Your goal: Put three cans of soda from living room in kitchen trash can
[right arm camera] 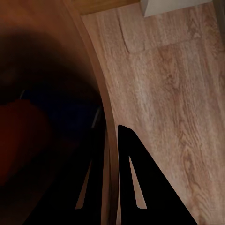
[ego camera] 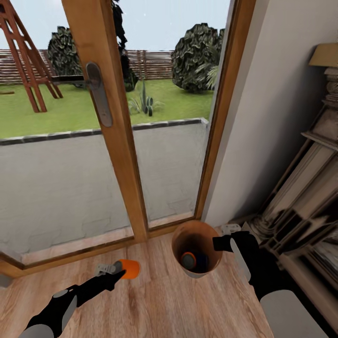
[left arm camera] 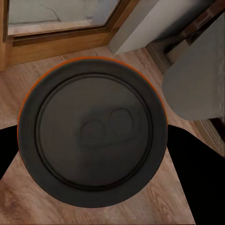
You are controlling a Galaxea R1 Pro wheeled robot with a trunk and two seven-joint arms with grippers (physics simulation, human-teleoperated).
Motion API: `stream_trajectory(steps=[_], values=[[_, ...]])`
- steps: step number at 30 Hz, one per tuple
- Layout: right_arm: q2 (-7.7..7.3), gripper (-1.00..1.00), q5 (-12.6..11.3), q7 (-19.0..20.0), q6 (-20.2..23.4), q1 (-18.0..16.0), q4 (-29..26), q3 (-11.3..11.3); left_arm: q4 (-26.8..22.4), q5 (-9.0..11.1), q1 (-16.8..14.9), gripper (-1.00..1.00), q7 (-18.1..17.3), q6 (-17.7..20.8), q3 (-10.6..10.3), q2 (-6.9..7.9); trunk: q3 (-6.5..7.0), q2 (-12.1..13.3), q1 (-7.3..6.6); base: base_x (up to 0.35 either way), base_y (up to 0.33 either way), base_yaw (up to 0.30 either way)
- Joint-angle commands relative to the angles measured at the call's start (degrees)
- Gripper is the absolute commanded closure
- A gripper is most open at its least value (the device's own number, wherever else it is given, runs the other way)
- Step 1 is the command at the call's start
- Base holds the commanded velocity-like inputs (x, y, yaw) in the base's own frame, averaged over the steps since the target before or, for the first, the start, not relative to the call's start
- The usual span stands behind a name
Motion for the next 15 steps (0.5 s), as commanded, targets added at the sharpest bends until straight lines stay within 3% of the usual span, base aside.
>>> stream_trajectory(steps=[1,4,7,9,12,15], values=[[0.01,1.00,-0.9,0.4,-0.4,0.0,0.4,0.0,0.0,0.0,0.0,1.00,-0.6,0.0,0.0,0.00,0.03,0.0,0.00,0.000,0.000,0.000],[0.01,1.00,-0.7,0.3,-5.0,0.0,4.3,0.3,0.0,0.0,0.0,1.00,-2.6,0.0,0.1,0.00,0.06,0.0,0.00,0.000,0.000,0.000],[0.01,1.00,-0.6,0.3,-6.9,-0.1,6.6,1.6,0.1,0.0,0.0,1.00,-3.3,0.0,0.0,-0.02,0.07,0.0,0.00,0.000,0.000,0.000],[0.01,1.00,-0.6,0.2,-7.5,-0.1,7.6,2.2,0.0,0.0,0.0,1.00,-5.7,1.0,-0.1,-0.06,0.07,0.0,0.00,0.000,0.000,0.000],[0.46,1.00,-0.6,0.1,-8.5,-0.1,9.2,2.5,-4.0,0.0,0.0,1.00,-12.6,9.9,0.0,-0.04,0.07,0.0,0.00,0.000,0.000,0.000],[0.90,1.00,-0.6,0.1,-10.1,-0.1,10.8,2.7,-8.4,0.1,0.0,1.00,-16.4,14.7,0.4,-0.01,0.07,0.0,0.00,0.000,0.000,0.000]])
